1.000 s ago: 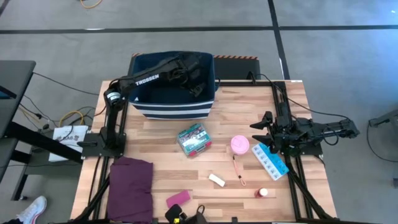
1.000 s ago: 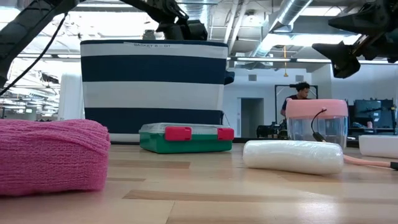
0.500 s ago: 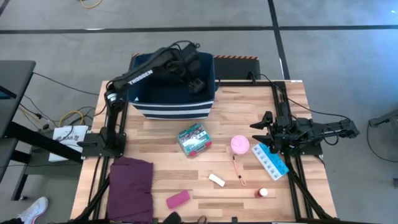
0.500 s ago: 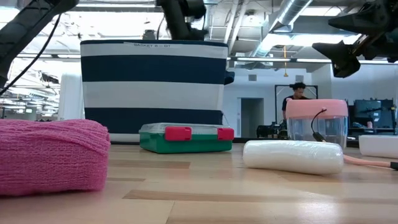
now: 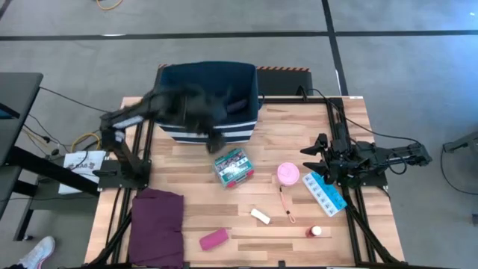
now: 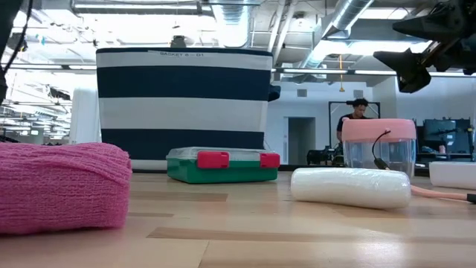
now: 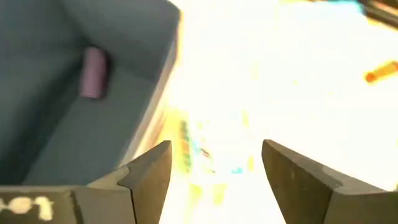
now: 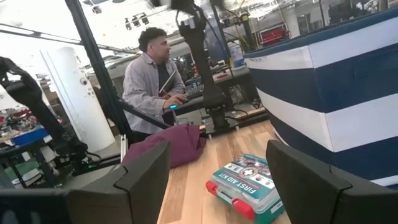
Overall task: Pick & place medical supplies in basket/bin
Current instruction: Put the pink bandage into the blue bin
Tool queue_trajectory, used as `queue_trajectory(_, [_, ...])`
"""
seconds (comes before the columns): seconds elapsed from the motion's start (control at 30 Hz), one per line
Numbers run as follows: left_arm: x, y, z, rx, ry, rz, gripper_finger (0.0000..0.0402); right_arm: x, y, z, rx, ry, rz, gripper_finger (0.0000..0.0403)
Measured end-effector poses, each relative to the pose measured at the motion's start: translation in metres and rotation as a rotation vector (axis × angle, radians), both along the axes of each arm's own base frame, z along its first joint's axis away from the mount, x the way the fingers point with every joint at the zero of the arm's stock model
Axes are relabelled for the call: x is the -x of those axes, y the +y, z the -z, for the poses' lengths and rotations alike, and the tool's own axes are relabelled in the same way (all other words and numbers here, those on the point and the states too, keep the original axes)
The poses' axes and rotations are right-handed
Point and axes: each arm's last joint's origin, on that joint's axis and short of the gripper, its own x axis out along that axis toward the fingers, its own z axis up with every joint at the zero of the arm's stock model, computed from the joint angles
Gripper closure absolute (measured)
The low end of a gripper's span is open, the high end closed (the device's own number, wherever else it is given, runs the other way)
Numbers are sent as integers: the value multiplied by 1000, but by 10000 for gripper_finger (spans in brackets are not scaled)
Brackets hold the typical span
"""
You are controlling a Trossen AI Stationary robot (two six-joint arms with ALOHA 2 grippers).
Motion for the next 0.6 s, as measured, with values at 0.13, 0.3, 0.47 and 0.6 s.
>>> queue_trajectory(0.13, [-1, -68, 13, -60, 47, 104, 162, 0, 0, 0, 0, 0, 0, 143])
queue_trajectory(0.3, [-2, -151, 55, -43, 62, 169, 162, 0, 0, 0, 0, 4, -1, 143])
queue_trajectory(0.47, [0, -206, 112, 23, 76, 152, 162, 0, 0, -1, -3, -14, -1, 143])
queue_trajectory(0.6, [0, -222, 158, 80, 152, 59, 162, 1, 0, -3, -6, -32, -1, 143])
